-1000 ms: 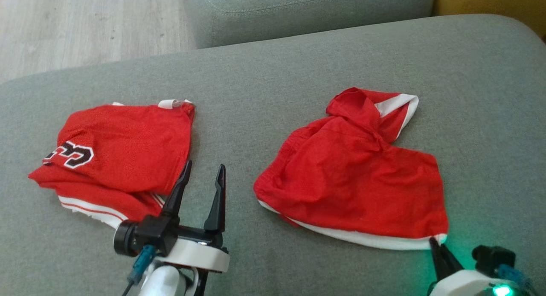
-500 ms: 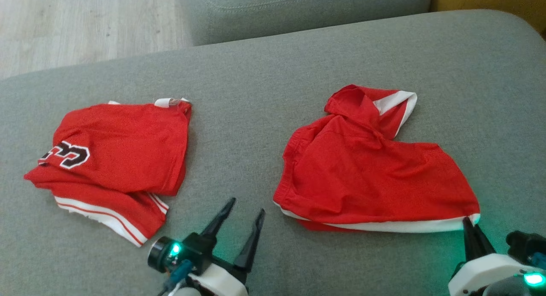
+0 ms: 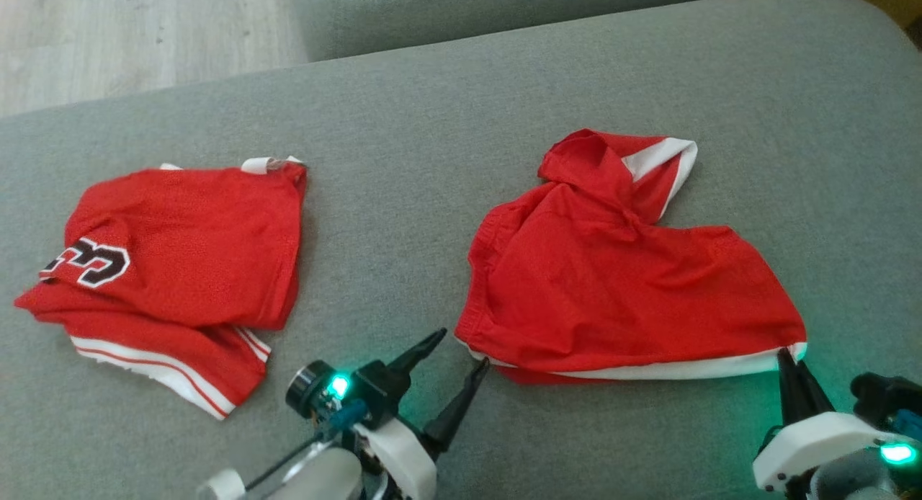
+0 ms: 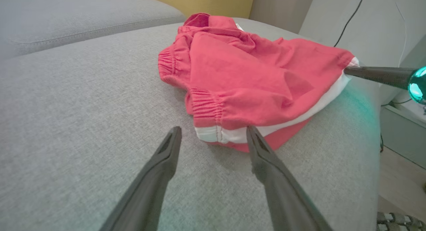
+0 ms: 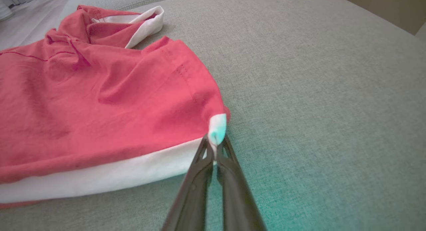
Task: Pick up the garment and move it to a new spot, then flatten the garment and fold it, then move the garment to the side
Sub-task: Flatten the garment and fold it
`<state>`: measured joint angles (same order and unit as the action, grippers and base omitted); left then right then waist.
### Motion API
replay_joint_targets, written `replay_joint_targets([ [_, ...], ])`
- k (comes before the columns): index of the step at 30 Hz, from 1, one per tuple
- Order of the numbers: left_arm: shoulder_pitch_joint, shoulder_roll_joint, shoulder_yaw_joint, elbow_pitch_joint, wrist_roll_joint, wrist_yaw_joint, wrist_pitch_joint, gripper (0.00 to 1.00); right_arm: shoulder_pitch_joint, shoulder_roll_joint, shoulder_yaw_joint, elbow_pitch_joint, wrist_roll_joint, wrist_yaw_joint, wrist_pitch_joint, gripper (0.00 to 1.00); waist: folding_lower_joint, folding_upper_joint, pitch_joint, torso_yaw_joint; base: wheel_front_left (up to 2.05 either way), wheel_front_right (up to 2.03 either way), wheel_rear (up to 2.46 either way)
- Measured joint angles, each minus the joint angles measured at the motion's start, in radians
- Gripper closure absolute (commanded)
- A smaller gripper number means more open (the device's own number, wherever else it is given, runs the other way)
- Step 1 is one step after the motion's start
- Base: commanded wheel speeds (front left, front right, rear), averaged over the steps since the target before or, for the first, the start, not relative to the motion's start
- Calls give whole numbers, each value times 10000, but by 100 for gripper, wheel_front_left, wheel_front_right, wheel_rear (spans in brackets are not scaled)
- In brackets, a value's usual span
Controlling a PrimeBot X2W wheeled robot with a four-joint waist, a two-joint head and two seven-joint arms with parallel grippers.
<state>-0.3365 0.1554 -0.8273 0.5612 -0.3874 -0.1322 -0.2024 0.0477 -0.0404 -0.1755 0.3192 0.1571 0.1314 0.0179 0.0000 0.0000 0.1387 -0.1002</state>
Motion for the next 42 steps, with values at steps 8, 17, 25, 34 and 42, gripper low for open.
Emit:
replay_joint_targets([
  [8,-848,174,-836,539,-443,0,-109,0,-30,0,92,102,0,0,-10,100,0,0,168,-224,0,0,0],
  [17,-1272,267,-1501,575,-844,0,-380,5,-198,-2,173,209,2,0,-100,100,0,0,264,-277,0,0,0],
  [25,-1417,318,-2033,504,-1074,0,-460,100,-269,-2,184,278,2,0,-215,100,0,0,232,-194,0,0,0],
  [34,-1598,623,-1634,109,-1110,94,-468,100,-649,-2,443,-811,334,0,-297,100,0,0,-170,132,0,0,0],
  [42,-3455,1141,-1058,-656,-1365,90,372,100,-2473,-153,832,-2278,364,0,913,100,-1,0,-858,318,0,0,0],
])
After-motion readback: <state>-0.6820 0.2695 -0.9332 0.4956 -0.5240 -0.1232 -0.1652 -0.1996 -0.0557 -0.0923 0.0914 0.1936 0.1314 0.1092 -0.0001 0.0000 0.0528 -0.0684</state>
